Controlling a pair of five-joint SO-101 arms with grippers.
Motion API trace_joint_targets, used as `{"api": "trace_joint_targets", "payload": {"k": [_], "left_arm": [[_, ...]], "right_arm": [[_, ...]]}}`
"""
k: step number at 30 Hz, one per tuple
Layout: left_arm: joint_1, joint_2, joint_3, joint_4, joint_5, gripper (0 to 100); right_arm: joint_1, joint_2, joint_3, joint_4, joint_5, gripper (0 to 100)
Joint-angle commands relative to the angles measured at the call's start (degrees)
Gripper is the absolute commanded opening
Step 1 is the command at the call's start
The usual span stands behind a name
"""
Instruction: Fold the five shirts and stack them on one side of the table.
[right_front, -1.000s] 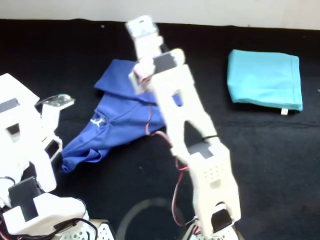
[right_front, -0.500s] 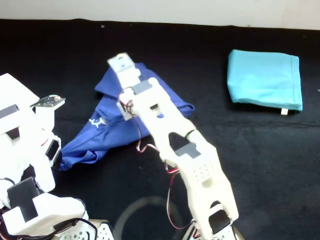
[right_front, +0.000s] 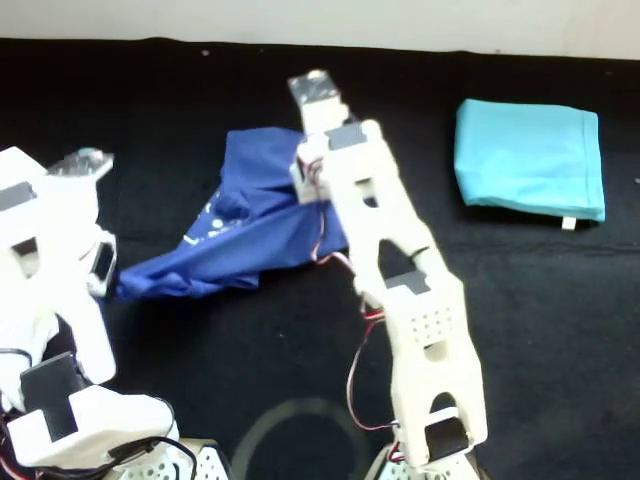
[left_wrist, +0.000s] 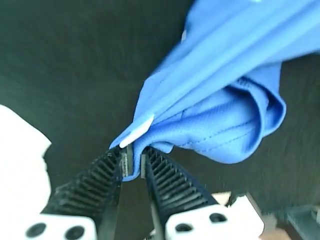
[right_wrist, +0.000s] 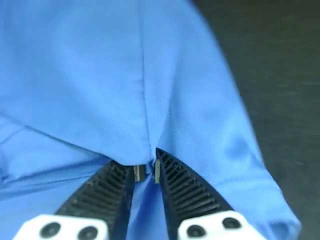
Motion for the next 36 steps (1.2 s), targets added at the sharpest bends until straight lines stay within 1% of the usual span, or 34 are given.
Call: {"api": "trace_joint_targets", "payload": {"k": [1,3,6,10,15,17,20,22,24,28,30,32,36], "left_arm": [[4.35,-2.86,-8.40,0.18,3.69,1],[6.73,-2.95,-12.88,1.05,4.04,1],[9.63,-2.59,-21.41,5.10,4.04,1],[11.91,-2.42,-33.63,8.35,3.96,1],[15.78,-2.59,-45.14,11.96,3.96,1],[17.63,-2.95,-47.87,13.36,3.96,1],[19.91,-2.95,-49.45,15.03,3.96,1],[20.97,-2.95,-48.40,15.12,3.96,1],[21.85,-3.03,-46.99,15.12,3.96,1],[24.04,-3.21,-42.59,15.21,3.96,1],[25.54,-4.26,-38.46,15.21,3.96,1],[27.74,-5.58,-33.19,15.21,3.96,1],[33.54,-7.08,-20.62,14.77,4.13,1]], "right_arm": [[4.26,-0.84,-14.81,8.66,-0.26,0.7],[5.58,-0.75,-23.25,13.14,-0.44,0.7],[7.96,-0.40,-34.95,18.51,-0.35,0.7],[9.89,-0.40,-45.05,25.10,-0.26,0.7],[12.79,-1.10,-52.00,26.07,-0.26,0.7],[13.76,-2.68,-53.41,26.24,-0.26,0.6],[14.99,-8.66,-51.74,26.24,-0.26,0.6],[15.69,-14.37,-47.43,26.24,-0.26,0.6],[16.31,-20.79,-38.99,26.24,-0.26,0.6],[16.84,-34.95,-12.70,26.07,-0.53,0.6],[16.66,-41.01,0.75,25.36,-0.62,0.6],[16.84,-46.29,13.49,22.02,-0.62,0.6],[18.77,-56.13,38.90,10.95,-0.62,0.6]]}}
